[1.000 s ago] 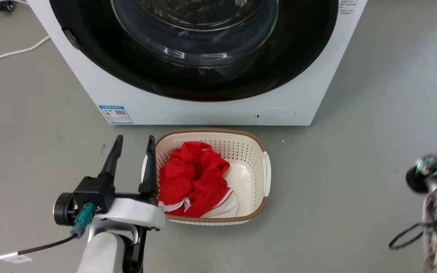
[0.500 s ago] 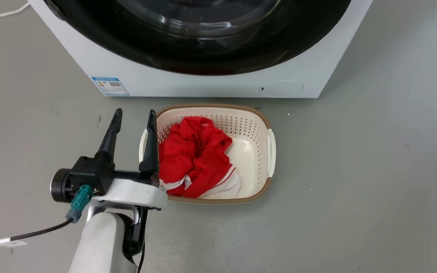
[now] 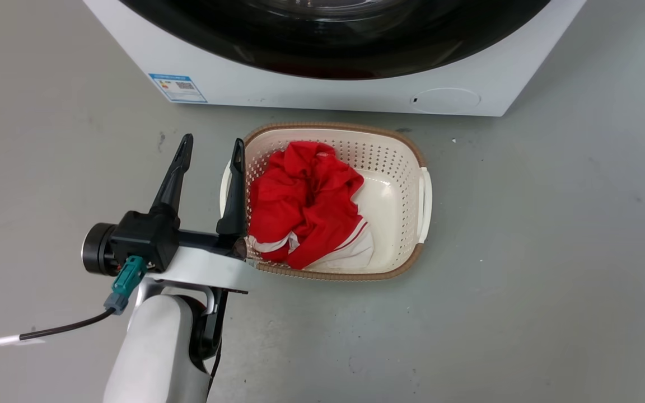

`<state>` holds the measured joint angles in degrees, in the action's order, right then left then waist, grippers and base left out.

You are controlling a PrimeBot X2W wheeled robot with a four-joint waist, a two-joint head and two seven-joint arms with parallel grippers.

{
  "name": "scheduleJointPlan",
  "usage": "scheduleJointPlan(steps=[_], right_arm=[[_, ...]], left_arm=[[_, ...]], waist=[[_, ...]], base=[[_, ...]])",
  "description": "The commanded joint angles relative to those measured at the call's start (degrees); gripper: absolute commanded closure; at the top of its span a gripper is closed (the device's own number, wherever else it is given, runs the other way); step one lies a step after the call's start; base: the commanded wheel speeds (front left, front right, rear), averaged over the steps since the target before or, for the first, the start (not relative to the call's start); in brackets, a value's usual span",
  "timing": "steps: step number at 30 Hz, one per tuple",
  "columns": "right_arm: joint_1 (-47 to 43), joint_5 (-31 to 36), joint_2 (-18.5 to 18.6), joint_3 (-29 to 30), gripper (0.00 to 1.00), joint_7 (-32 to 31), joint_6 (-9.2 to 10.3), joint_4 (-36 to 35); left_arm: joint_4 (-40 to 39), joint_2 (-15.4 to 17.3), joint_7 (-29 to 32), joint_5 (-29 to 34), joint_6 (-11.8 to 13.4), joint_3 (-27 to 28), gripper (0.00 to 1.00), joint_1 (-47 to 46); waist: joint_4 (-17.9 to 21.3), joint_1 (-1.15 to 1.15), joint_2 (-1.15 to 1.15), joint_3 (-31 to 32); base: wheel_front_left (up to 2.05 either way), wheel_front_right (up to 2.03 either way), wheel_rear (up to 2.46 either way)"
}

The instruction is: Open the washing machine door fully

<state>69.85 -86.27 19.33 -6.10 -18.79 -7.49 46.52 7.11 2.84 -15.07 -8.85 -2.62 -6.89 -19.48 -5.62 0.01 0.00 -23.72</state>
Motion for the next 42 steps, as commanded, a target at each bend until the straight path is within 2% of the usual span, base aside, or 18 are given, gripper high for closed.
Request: scheduleJointPlan(steps=[1,11,19,29,42], right_arm=[[1.70,0.72,-0.42,-0.53,1.00,-0.33,0.00,1.17],[7.19,3.82,-2.16,-2.86,1.00,-1.05,0.00,6.19],[10.67,3.88,-3.03,-2.17,1.00,-1.49,0.00,10.13],[11.82,2.32,-3.99,-2.37,1.00,-8.82,0.01,10.91],[6.55,-0.49,-3.88,-2.72,1.00,-19.18,0.00,7.37]], left_arm=[[-0.17,0.06,-0.15,-0.22,-0.10,-0.25,0.00,-1.27],[-1.01,0.05,-0.15,0.19,0.54,-0.61,0.00,-2.03],[-1.30,0.05,-0.15,0.36,0.50,-1.02,0.00,-1.83],[-1.72,0.06,-0.15,0.26,0.85,-0.84,0.00,-2.02],[-0.99,0.05,-0.15,-0.19,0.98,-0.67,0.00,-2.07]], waist=[[-0.60,-0.01,0.00,-0.57],[-1.37,-0.01,0.00,-2.65],[-1.47,-0.01,0.00,-3.81],[-1.29,-0.01,0.00,-5.02],[-0.53,-0.01,0.00,-3.25]], base=[[0.00,0.00,0.00],[0.00,0.00,0.00],[0.00,0.00,0.00],[0.00,0.00,0.00],[0.00,0.00,0.00]])
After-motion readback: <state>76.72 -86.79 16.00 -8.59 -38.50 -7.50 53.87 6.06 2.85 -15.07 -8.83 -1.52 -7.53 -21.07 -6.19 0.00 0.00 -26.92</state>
